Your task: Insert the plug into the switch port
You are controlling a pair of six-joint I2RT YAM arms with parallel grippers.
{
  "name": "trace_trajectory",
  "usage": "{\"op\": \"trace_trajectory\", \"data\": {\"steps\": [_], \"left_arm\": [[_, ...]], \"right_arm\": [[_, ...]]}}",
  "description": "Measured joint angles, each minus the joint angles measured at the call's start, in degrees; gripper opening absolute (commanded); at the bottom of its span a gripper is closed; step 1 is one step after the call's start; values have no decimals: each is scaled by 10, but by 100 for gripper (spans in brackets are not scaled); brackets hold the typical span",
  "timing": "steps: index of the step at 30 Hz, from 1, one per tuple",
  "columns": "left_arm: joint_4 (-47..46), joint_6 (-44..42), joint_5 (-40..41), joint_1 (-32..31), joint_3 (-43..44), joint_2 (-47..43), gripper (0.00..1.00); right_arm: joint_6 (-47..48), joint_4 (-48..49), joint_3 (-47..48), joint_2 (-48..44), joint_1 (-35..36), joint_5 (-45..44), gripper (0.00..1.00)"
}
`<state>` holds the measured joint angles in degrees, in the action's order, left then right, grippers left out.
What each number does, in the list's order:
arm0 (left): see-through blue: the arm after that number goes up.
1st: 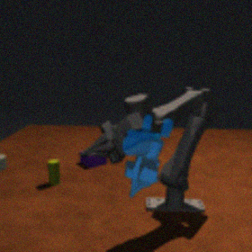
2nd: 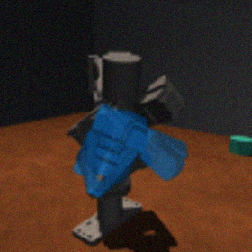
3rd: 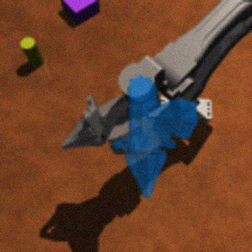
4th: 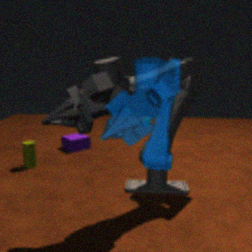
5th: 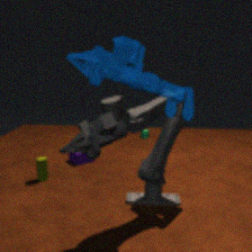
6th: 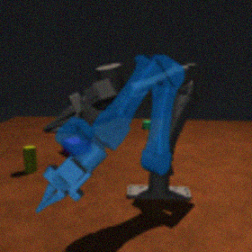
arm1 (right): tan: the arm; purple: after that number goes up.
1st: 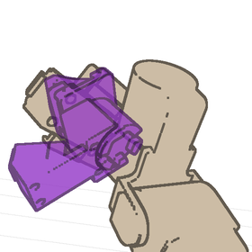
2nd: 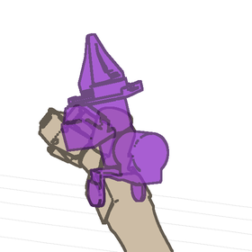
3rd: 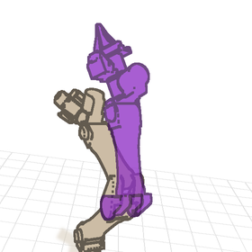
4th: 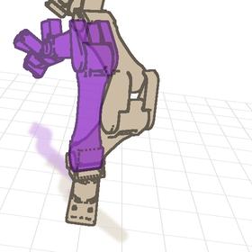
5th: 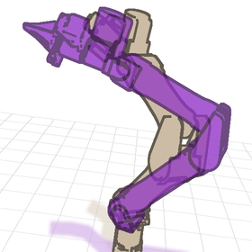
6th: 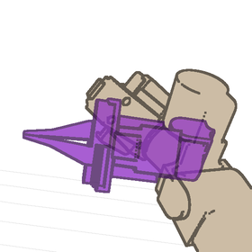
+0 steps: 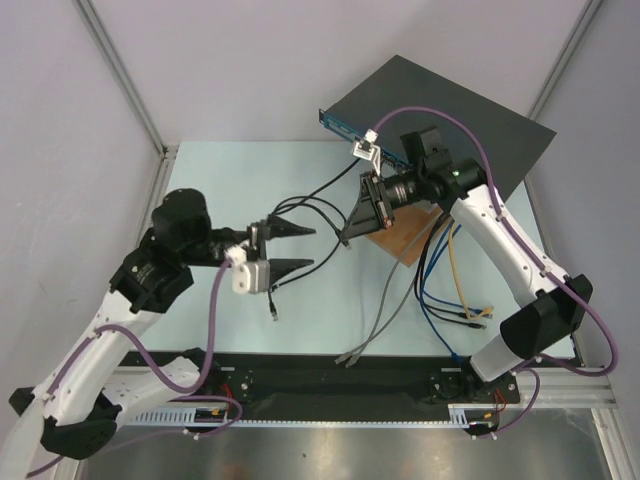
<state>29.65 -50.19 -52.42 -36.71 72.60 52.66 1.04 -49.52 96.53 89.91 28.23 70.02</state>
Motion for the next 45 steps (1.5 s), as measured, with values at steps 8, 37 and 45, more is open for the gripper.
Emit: {"op": "trace_trajectory", "data": {"steps": [8, 37, 45], "left_arm": [[89, -195, 6, -70, 0, 19, 52], [174, -343, 22, -150, 57, 127, 34], [212, -380, 42, -153, 70, 143, 27]], "right_arm": [[31, -64, -67, -70, 31, 5, 0], [80, -134, -95, -103, 64, -8, 0], [80, -134, -95, -103, 64, -11, 0]]}}
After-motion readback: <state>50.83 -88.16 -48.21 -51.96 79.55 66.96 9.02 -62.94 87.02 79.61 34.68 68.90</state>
